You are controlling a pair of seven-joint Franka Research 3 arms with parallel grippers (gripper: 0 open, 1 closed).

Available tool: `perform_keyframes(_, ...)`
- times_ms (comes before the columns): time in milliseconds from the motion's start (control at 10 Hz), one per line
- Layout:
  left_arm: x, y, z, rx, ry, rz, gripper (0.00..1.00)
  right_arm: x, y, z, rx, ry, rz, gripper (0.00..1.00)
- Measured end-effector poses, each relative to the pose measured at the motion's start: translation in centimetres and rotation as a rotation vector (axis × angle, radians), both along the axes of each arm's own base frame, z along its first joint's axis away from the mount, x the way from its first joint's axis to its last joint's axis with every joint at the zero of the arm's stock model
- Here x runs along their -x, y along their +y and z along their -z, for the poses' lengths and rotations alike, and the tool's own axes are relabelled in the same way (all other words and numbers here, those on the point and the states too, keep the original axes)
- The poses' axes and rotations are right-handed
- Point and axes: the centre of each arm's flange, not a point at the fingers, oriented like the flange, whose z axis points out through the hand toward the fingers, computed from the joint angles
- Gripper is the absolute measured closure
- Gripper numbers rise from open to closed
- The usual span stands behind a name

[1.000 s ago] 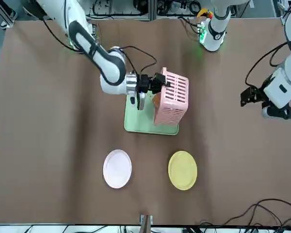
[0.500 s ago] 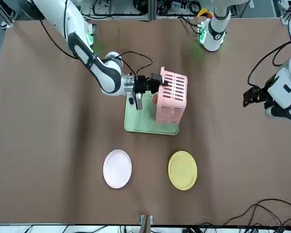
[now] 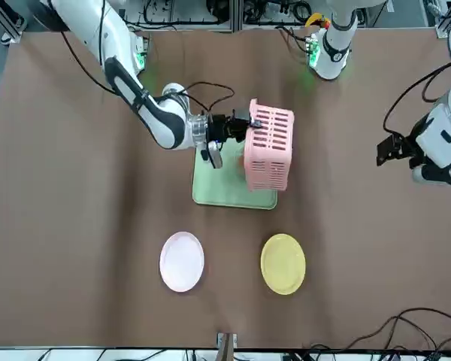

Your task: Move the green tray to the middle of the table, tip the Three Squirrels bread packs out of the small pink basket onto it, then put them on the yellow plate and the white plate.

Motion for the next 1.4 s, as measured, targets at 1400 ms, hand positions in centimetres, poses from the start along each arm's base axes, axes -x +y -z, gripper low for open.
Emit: perform_keyframes(1400,0.1,-1.6,-0.1,-0.017,-0.007,0.031,0.00,1.6,-3.3,5.8,-0.166,-0.053,0.003,0.93)
